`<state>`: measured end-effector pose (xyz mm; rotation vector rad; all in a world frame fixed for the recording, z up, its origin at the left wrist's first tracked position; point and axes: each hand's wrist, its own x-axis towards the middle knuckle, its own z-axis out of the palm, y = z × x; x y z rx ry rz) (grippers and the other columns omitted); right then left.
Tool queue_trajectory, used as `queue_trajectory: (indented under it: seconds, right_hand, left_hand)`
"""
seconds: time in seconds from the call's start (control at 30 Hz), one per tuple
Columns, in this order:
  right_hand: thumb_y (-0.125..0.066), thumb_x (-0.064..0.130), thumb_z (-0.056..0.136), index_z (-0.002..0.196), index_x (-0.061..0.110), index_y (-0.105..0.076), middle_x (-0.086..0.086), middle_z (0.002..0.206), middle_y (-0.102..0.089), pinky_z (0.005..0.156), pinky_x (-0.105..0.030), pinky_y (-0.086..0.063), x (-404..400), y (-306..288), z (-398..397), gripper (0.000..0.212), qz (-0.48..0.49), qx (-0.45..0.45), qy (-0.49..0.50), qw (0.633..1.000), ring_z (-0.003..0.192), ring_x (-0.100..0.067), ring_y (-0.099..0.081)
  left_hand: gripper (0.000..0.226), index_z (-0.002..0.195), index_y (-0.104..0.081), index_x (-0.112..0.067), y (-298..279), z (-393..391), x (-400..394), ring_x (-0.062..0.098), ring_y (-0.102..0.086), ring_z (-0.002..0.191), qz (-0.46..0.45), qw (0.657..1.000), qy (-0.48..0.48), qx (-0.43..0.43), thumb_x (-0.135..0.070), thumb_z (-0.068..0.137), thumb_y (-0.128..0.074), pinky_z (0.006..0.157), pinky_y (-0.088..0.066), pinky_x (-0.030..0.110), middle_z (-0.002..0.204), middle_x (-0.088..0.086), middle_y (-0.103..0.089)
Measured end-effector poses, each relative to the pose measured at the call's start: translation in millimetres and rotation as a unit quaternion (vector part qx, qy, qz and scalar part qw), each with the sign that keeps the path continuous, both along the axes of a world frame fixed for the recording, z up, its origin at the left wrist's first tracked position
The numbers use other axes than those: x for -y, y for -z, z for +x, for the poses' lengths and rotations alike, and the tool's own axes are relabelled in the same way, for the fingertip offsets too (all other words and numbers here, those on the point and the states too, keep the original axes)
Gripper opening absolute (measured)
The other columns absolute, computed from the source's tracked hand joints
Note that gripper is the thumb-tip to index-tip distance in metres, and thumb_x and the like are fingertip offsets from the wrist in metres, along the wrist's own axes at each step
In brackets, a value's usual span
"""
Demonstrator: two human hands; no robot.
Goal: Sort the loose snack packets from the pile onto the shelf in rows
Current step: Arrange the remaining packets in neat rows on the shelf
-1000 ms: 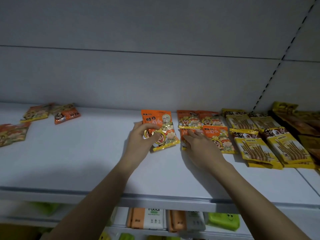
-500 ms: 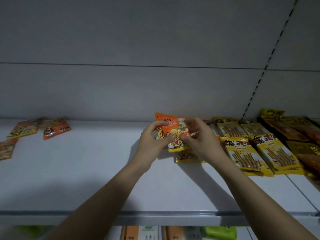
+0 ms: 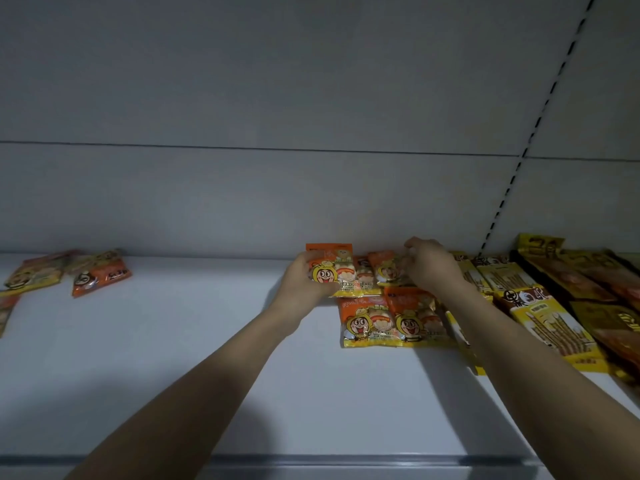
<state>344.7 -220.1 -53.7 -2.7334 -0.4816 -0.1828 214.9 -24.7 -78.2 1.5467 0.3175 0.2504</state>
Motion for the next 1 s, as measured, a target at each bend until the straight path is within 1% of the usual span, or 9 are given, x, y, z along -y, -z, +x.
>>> queue_trajectory:
  seconds: [0.17,0.23,0.33,0.43,0.53,0.63,0.8,0.9,1.0]
  right_hand:
    - [-0.051,0.016,0.097,0.132,0.012,-0.06,-0.016,0.128,-0.057,0.082,-0.044,-0.055,-1,7,-7,0.035,-0.028,0.07,-0.067,0.995,0.108,-0.036,-0.058]
    - [-0.049,0.018,0.099,0.129,0.014,-0.061,-0.013,0.13,-0.058,0.087,-0.042,-0.054,0,9,-11,0.033,-0.071,0.029,-0.099,0.992,0.11,-0.033,-0.058]
    - [-0.049,0.033,0.102,0.142,0.018,-0.051,-0.01,0.148,-0.046,0.105,-0.043,-0.044,7,12,-12,0.043,-0.158,-0.053,-0.115,0.979,0.129,-0.035,-0.046]
    - [-0.048,0.036,0.102,0.142,0.016,-0.05,-0.011,0.151,-0.04,0.108,-0.045,-0.04,11,14,-9,0.045,-0.165,-0.064,-0.095,0.98,0.134,-0.037,-0.04]
    - [-0.045,0.035,0.103,0.14,0.013,-0.051,-0.011,0.151,-0.039,0.11,-0.045,-0.038,11,13,-8,0.044,-0.166,-0.064,-0.077,0.981,0.136,-0.037,-0.038]
    - [-0.045,0.032,0.102,0.135,0.011,-0.054,-0.011,0.147,-0.043,0.107,-0.048,-0.04,12,9,-14,0.04,-0.172,-0.039,-0.071,0.982,0.134,-0.036,-0.038]
    - [-0.048,0.019,0.097,0.117,0.01,-0.064,-0.014,0.117,-0.059,0.082,-0.045,-0.052,-18,-11,-31,0.027,-0.005,0.106,-0.101,0.989,0.109,-0.037,-0.054]
    - [-0.051,0.019,0.094,0.107,0.014,-0.066,-0.013,0.107,-0.067,0.073,-0.039,-0.05,-71,-18,-45,0.02,0.086,0.086,-0.14,0.983,0.099,-0.037,-0.062]
    - [-0.054,0.02,0.092,0.1,0.016,-0.069,-0.011,0.099,-0.073,0.077,-0.04,-0.053,-139,-12,-71,0.018,0.145,0.016,-0.209,0.967,0.095,-0.035,-0.065]
  left_hand:
    - [0.061,0.127,-0.05,-0.017,8,16,3,0.03,-0.066,0.111,0.016,1.0,0.005,-0.006,0.006,0.079,-0.078,0.09,-0.058,0.055,0.121,0.009,-0.065]
    - [0.051,0.118,-0.055,-0.018,9,25,5,0.029,-0.068,0.108,0.052,0.999,0.014,-0.008,0.002,0.078,-0.08,0.086,-0.059,0.054,0.119,0.01,-0.066]
    - [0.048,0.119,-0.064,-0.015,18,43,7,0.03,-0.068,0.108,0.17,0.985,0.028,-0.005,-0.012,0.075,-0.083,0.082,-0.061,0.052,0.123,0.01,-0.065]
    - [0.047,0.131,-0.063,-0.015,18,51,12,0.029,-0.059,0.12,0.327,0.945,0.028,-0.013,-0.012,0.086,-0.076,0.097,-0.054,0.047,0.137,0.008,-0.054]
    - [0.044,0.14,-0.058,-0.021,18,56,16,0.033,-0.039,0.137,0.495,0.868,0.032,-0.026,-0.026,0.096,-0.066,0.113,-0.039,0.046,0.154,0.008,-0.038]
    - [0.044,0.144,-0.052,-0.029,19,58,19,0.03,-0.035,0.138,0.547,0.835,0.045,-0.049,-0.039,0.102,-0.052,0.109,-0.039,0.048,0.155,0.003,-0.038]
    - [0.042,0.141,-0.054,-0.026,4,45,9,0.029,-0.036,0.139,0.536,0.844,0.018,-0.027,-0.042,0.103,-0.045,0.107,-0.038,0.046,0.15,0.001,-0.046]
    - [0.042,0.141,-0.055,-0.024,-8,20,-21,0.028,-0.038,0.138,0.514,0.857,-0.024,-0.035,-0.037,0.102,-0.049,0.108,-0.038,0.042,0.148,0.003,-0.051]
    - [0.038,0.136,-0.059,-0.026,-10,-20,-70,0.026,-0.044,0.133,0.505,0.856,-0.079,-0.075,-0.033,0.1,-0.052,0.104,-0.041,0.041,0.141,0.002,-0.057]
